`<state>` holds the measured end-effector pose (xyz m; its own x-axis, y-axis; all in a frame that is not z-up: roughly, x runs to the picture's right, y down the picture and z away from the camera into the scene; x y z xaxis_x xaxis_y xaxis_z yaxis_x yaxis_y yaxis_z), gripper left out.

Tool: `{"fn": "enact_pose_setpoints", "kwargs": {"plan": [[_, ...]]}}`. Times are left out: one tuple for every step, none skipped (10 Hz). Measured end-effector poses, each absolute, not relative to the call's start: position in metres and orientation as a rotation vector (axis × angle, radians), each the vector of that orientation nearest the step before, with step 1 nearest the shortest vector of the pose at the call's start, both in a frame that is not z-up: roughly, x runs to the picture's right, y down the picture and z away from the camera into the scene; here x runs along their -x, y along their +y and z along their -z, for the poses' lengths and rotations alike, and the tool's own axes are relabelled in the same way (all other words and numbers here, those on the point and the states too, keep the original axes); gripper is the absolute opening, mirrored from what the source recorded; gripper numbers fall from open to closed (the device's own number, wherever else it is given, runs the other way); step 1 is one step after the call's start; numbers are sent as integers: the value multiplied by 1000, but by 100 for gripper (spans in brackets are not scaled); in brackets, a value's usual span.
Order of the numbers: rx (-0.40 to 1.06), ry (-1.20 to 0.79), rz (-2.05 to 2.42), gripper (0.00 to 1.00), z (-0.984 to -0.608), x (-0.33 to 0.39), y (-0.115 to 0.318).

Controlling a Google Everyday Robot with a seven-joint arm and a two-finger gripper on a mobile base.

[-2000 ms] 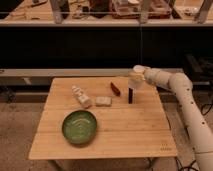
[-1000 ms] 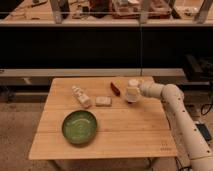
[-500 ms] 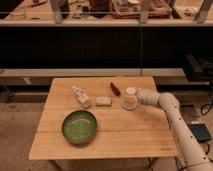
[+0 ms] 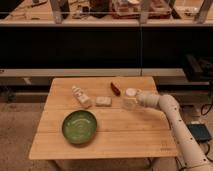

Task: Place the ceramic cup over the eraser

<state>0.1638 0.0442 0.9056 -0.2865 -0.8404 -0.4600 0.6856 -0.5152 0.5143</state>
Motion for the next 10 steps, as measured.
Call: {"fn": "enact_pose_setpoints", "kwargs": {"plan": [[-866, -268, 1935, 80, -906, -165, 46], [-867, -266, 1933, 80, -906, -165, 45], [-869, -264, 1933, 80, -905, -165, 44], [-872, -262, 1931, 80, -899, -163, 38], [-874, -261, 1930, 80, -890, -162, 30], [-873, -260, 1928, 80, -879, -163, 20], [-871, -257, 1926, 80, -867, -163, 10], [-868, -254, 1925, 80, -857, -163, 1], [-862, -247, 1922, 80, -848, -162, -7], [-860, -245, 1922, 80, -846, -161, -8]]}}
